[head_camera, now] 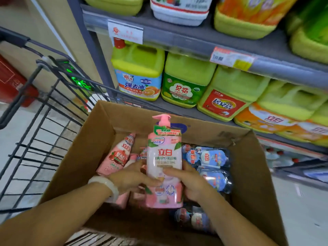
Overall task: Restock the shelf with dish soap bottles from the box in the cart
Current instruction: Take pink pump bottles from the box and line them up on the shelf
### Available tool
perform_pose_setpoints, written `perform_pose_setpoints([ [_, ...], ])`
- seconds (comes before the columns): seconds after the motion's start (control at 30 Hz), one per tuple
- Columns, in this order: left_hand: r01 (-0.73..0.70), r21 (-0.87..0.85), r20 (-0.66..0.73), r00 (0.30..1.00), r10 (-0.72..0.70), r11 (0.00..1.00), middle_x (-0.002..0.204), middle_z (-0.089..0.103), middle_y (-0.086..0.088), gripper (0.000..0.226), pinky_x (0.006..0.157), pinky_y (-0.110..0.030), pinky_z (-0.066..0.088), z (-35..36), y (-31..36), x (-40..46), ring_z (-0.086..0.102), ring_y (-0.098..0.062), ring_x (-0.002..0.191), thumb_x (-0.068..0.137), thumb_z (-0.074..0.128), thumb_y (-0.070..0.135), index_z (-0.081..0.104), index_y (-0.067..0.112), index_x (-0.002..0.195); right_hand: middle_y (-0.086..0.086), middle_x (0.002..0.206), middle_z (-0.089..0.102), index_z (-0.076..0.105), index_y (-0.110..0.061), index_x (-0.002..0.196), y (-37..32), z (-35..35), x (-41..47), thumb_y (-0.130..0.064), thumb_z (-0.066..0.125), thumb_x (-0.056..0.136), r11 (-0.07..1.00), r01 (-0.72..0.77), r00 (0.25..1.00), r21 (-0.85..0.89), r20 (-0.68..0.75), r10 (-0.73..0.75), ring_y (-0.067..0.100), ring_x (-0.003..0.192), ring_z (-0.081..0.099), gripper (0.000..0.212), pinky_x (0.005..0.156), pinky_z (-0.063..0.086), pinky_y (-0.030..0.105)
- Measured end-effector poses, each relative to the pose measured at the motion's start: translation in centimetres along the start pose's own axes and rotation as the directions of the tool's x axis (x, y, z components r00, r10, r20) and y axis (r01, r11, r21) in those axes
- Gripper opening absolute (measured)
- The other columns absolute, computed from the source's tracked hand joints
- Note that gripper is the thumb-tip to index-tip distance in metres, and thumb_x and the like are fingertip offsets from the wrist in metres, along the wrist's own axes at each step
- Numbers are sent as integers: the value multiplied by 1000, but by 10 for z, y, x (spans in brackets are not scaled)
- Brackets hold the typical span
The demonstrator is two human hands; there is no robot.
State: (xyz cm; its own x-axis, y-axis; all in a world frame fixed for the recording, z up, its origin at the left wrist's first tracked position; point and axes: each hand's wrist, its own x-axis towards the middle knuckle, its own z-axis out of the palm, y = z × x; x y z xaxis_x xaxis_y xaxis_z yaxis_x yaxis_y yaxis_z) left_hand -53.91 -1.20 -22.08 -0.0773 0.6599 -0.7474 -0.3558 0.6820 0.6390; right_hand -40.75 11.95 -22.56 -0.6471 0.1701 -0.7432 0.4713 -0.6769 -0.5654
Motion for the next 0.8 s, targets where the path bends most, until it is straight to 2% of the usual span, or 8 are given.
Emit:
perform_pose_setpoints([
  [0.13, -183, 72, 5, 983, 183, 980, 86, 74, 7, 41, 56, -21, 54, 62, 49, -20, 70, -5, 73, 76, 72, -5, 59, 21, 105, 8, 93, 74, 64, -8, 109, -29, -34, -60, 3, 69, 73, 978, 193, 979, -78, -53, -197, 21, 79, 72, 38, 70, 58, 34],
  [0.23, -305, 190, 52, 952, 300, 933, 109, 71, -4, 53, 67, -29, 58, 122, 82, -31, 70, -15, 91, 73, 77, -1, 56, 15, 118, 6, 94, 75, 65, -12, 106, -48, -71, -120, -1, 66, 73, 930, 344, 938, -129, -9, -348, 18, 80, 71, 35, 70, 58, 30],
  [0.3, -363, 210, 61, 932, 358, 908, 96, 74, 3, 42, 61, -27, 57, 168, 100, -39, 71, -12, 80, 74, 75, -3, 59, 20, 105, 5, 94, 74, 64, -10, 108, -57, -99, -168, 2, 64, 75, 895, 424, 901, -138, -36, -432, 16, 77, 71, 35, 68, 58, 28],
  [0.37, -437, 248, 103, 899, 425, 865, 93, 75, 4, 42, 71, -36, 59, 223, 118, -48, 71, -14, 84, 72, 77, -3, 60, 23, 101, 6, 98, 73, 62, -10, 111, -63, -130, -219, 3, 64, 77, 859, 487, 864, -161, -55, -500, 17, 79, 71, 36, 69, 59, 29],
  [0.5, -515, 268, 201, 856, 476, 814, 113, 70, -10, 80, 88, -58, 50, 327, 145, -59, 67, -32, 103, 54, 90, 10, 51, 14, 124, 3, 96, 73, 62, -10, 112, -64, -195, -320, 0, 64, 81, 792, 557, 789, -248, -138, -598, 14, 78, 71, 33, 68, 59, 28],
  [0.6, -566, 290, 297, 820, 489, 772, 113, 69, -11, 91, 89, -61, 48, 417, 162, -64, 67, -34, 102, 47, 91, 14, 49, 13, 128, 3, 99, 72, 62, -11, 114, -55, -245, -401, -4, 67, 81, 736, 603, 703, -308, -231, -673, 13, 77, 70, 34, 65, 57, 26],
  [0.73, -651, 317, 462, 741, 487, 690, 97, 75, -3, 57, 70, -41, 60, 537, 184, -78, 73, -21, 84, 69, 79, -1, 56, 17, 117, 0, 93, 74, 65, -14, 105, -42, -311, -500, -4, 68, 81, 661, 659, 558, -359, -356, -750, 12, 74, 70, 26, 62, 57, 23],
  [0.8, -693, 327, 525, 699, 486, 642, 89, 75, 2, 45, 58, -27, 56, 589, 196, -84, 72, -13, 73, 75, 72, -4, 60, 19, 112, 3, 98, 74, 66, -13, 105, -38, -342, -540, -6, 71, 79, 631, 671, 483, -390, -416, -770, 18, 83, 71, 27, 74, 58, 30],
])
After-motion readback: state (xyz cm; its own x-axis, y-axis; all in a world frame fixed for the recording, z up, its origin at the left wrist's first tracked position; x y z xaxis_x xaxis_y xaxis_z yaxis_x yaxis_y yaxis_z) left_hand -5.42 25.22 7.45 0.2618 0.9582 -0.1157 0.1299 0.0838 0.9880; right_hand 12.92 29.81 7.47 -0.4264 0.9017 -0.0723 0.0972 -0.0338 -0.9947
